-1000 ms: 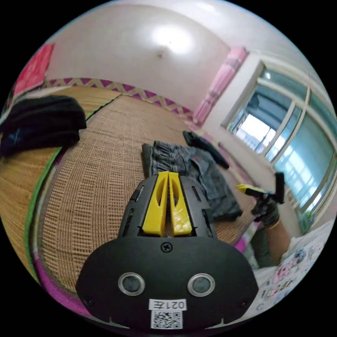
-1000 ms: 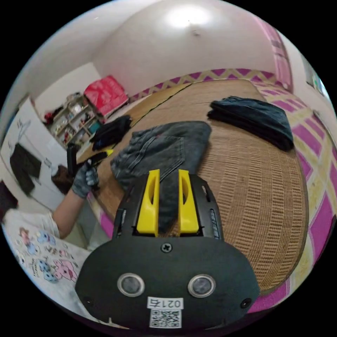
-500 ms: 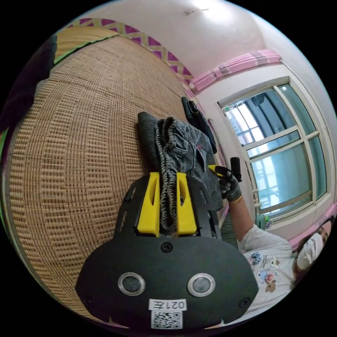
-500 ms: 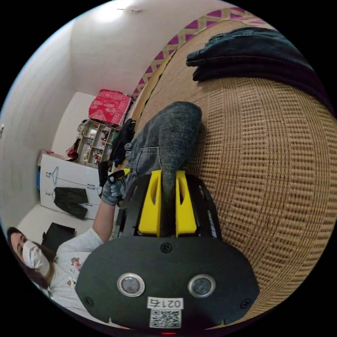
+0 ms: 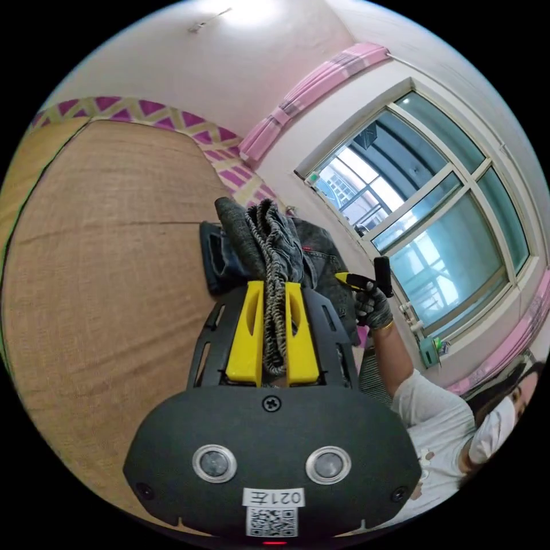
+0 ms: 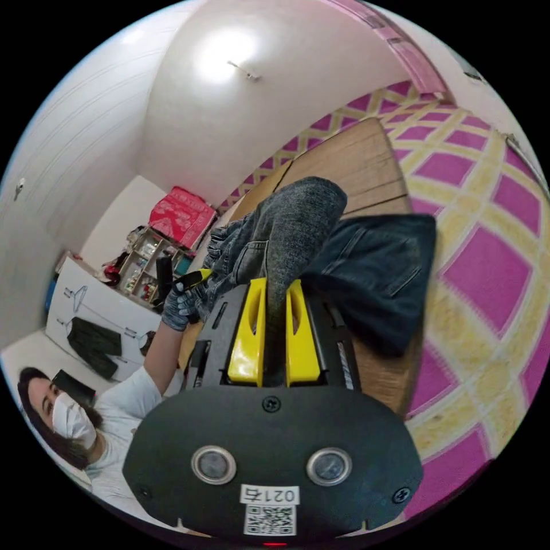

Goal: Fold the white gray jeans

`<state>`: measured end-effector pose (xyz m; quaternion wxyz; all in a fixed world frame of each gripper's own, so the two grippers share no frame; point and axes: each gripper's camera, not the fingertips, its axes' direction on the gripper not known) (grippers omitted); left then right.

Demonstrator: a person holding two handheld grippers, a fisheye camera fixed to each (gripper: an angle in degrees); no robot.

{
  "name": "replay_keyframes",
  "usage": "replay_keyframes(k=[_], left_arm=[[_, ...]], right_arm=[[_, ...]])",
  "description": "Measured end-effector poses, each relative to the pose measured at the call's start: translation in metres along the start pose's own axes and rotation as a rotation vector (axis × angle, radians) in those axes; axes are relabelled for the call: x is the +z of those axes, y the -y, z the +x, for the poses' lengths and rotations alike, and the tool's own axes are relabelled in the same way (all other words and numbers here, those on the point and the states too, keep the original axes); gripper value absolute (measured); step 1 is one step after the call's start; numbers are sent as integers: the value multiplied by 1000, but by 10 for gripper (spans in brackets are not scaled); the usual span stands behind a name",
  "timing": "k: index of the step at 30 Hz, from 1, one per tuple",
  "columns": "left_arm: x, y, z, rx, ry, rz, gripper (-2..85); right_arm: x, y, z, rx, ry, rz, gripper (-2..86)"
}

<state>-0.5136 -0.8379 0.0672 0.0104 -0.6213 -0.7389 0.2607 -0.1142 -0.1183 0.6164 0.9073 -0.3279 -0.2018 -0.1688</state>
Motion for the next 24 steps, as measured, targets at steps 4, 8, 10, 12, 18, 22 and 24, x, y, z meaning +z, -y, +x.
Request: replay_keyframes(k=[4, 8, 10, 12, 18, 22, 24], left_arm=[[50, 39, -25, -91, 53, -18, 52], [51, 7, -50, -176, 141, -1, 13], [32, -29, -49, -134, 140, 29, -4], [13, -62, -38, -80, 177, 41, -6], [-54, -183, 27, 155, 329, 16, 18], [-114, -275, 56, 151, 452, 58, 42], [-140, -313, 60, 97, 519, 82, 40]], right_arm=[[6, 56, 34, 76, -228, 5, 101], [43, 58, 53, 130, -539, -55, 126], [57, 46, 36, 61, -551, -37, 123], [79, 31, 10, -40, -539, -62, 119], [189, -42, -116, -402, -425, -184, 113], [290, -88, -211, -612, -263, -310, 108], [337, -105, -253, -706, -204, -360, 108]])
